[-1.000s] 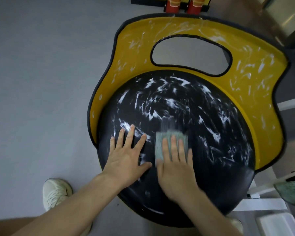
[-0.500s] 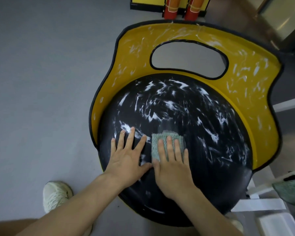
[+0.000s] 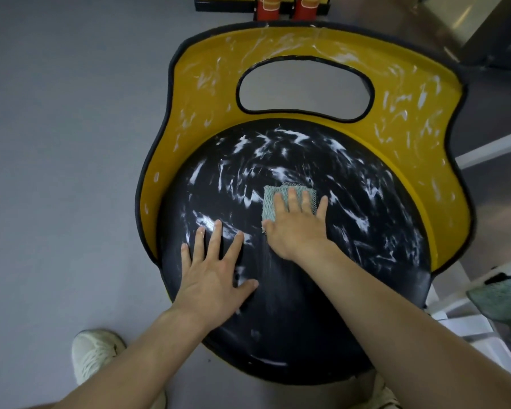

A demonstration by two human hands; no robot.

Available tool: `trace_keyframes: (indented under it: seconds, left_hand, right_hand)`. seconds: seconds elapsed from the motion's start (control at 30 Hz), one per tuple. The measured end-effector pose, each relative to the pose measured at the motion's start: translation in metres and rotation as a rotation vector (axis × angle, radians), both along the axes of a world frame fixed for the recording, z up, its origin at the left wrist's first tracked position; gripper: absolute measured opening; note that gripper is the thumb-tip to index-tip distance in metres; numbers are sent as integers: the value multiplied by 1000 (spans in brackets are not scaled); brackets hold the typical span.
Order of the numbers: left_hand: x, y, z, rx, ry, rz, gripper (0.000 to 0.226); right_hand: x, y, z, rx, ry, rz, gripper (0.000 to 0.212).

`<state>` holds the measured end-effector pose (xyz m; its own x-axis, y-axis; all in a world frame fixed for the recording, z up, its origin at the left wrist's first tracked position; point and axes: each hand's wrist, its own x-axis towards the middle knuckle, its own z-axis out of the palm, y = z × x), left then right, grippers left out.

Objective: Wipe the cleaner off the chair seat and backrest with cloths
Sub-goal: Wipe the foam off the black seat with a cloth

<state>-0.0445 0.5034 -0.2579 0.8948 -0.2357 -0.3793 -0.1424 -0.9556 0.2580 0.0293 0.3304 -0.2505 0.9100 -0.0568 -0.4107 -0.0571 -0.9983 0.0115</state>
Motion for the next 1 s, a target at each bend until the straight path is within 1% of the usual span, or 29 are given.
trace_keyframes:
  seconds: [0.03, 0.07, 0.1, 0.17, 0.27, 0.4, 0.47, 0.53, 0.6, 0.67, 0.73, 0.8, 0.93, 1.0]
  left_hand:
    - [0, 0, -1, 0, -3, 1, 91]
    - [-1, 0, -1, -3, -4, 2, 91]
    - [-1, 0, -2, -9, -6, 5, 91]
    - [0, 1, -2, -8, -5, 3, 91]
    - [0, 0, -2, -5, -3, 6, 92]
    - [0, 1, -2, -10, 1, 8, 91]
    - [-1, 2, -4, -11, -8, 6, 91]
    - [-1, 3, -5, -14, -30, 7, 90]
    - [-1, 3, -5, -15, -19, 0, 89]
    - [-1, 1, -4, -6, -9, 0, 89]
    - [-1, 0, -3, -1, -3, 5, 89]
    - [-1, 0, -3, 6, 5, 4, 90]
    - [0, 0, -3, 22, 6, -3, 91]
    - [0, 0, -3, 22, 3, -4, 91]
  right_hand:
    - [2, -2, 0, 36, -108, 8, 62]
    - [3, -3, -2, 81, -176, 10, 61]
    - [4, -4, -6, 117, -189, 14, 62]
    - [2, -2, -20, 145, -148, 24, 63]
    - [-32, 2, -34, 159, -194, 29, 63]
    - [-103, -2, -32, 197, -183, 152, 61]
    - [-111, -10, -32, 167, -175, 192, 60]
    - [-86, -15, -35, 131, -205, 200, 59]
    - [-40, -14, -38, 116, -229, 178, 57]
    - [7, -11, -39, 138, -191, 106, 56]
    - [28, -6, -36, 147, -145, 78, 57]
    - [8, -5, -31, 173, -135, 81, 57]
    - [-78, -11, -31, 175, -190, 154, 59]
    - [-84, -15, -33, 138, -179, 176, 60]
